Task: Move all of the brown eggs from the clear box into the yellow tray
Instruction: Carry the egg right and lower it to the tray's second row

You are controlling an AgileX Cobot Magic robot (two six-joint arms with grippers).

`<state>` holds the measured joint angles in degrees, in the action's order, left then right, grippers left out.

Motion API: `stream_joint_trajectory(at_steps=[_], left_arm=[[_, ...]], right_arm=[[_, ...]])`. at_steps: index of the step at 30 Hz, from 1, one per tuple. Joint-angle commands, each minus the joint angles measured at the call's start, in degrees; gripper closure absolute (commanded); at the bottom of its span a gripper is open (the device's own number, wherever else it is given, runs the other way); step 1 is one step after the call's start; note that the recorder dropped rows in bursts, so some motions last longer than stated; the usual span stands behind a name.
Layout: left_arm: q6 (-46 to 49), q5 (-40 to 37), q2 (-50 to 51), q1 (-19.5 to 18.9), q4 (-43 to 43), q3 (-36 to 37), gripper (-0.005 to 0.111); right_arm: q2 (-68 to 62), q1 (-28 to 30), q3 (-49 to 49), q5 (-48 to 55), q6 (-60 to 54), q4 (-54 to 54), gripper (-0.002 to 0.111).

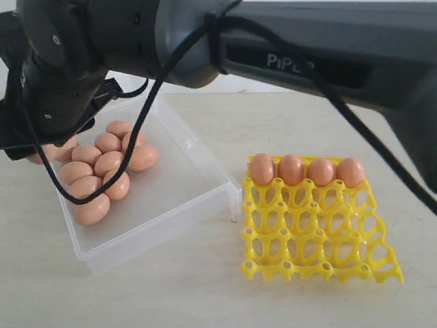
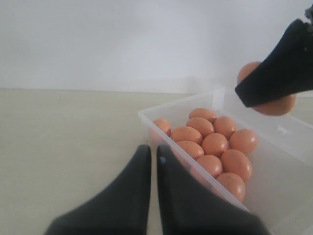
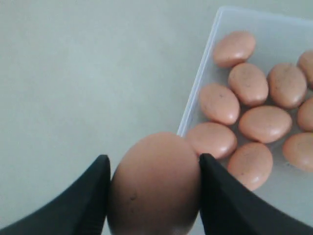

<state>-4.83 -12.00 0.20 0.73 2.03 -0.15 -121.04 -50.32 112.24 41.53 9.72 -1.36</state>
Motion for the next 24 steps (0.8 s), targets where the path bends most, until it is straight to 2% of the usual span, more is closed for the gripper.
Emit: stream_joint_trajectory(at_steps=[1,4,10,15,18,22,24], left_arm=[[-0.1,0.2,-0.2,-0.1,0.1,0.1,0.103],[-0.1,0.2,-0.2,-0.1,0.1,0.1,0.103],[-0.1,0.2,-0.2,-0.1,0.1,0.1,0.103],[-0.1,0.2,-0.2,-0.1,0.1,0.1,0.103],[-0.1,0.2,-0.2,-0.1,0.1,0.1,0.103],[-0.1,0.2,-0.2,-0.1,0.1,0.1,0.103],[-0.1,0.2,-0.2,-0.1,0.1,0.1,0.103]], right_arm=[[5.2,-1.3,-5.8,-4.9,9.8,-18.0,0.108],[11.5,-2.2,-16.8,-13.5,16.1,-28.1,0.108],[26.8,-2.2,-41.6,-41.5,20.5,-29.7,0.108],[34.8,-0.9,-55.7,-47.3,20.1,-29.0,0.108],[39.6,4.2,-63.2,-53.0,20.5,-26.1,0.108],[44.9,15.3,-72.6,-67.2,20.3,-13.1,0.108],[45.8,20.8,-75.9,-73.1,20.3,-9.9,0.108]])
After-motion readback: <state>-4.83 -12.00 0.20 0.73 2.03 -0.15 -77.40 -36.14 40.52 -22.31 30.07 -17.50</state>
